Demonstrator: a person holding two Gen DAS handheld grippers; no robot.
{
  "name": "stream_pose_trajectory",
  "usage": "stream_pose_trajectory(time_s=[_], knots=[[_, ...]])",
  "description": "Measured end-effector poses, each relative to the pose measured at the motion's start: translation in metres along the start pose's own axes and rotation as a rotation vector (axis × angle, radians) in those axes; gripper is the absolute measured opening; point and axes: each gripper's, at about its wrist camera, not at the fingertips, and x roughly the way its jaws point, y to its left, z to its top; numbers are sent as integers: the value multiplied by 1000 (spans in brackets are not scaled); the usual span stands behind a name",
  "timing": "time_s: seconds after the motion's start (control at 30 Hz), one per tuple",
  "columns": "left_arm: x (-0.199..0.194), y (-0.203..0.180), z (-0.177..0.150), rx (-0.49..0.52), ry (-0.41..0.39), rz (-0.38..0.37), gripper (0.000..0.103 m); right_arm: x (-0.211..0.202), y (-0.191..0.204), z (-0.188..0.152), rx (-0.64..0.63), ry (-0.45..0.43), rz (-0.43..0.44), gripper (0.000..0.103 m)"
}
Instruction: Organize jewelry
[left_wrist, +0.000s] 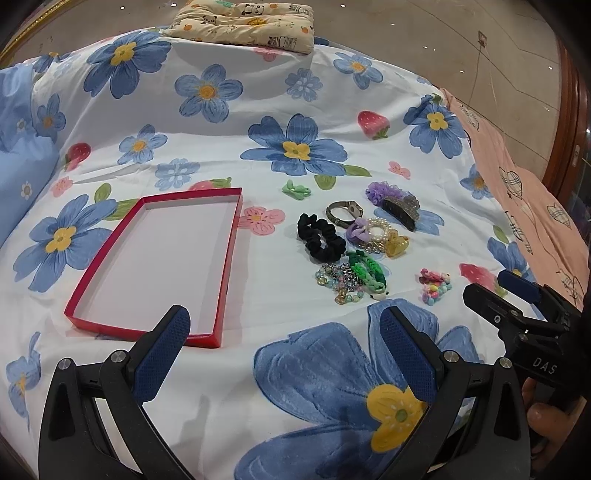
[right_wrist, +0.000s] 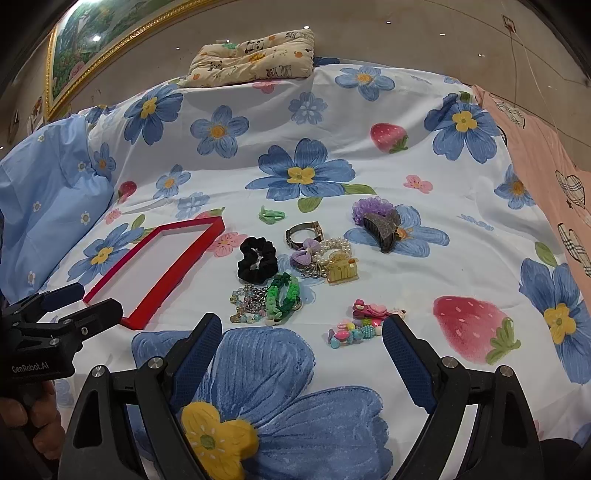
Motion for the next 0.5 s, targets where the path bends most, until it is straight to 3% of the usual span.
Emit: stream_pose_trajectory(time_s=[0.5], knots=[[3,3,-1,-2,7,-3,103,2,1,2,1,-3,6,91]])
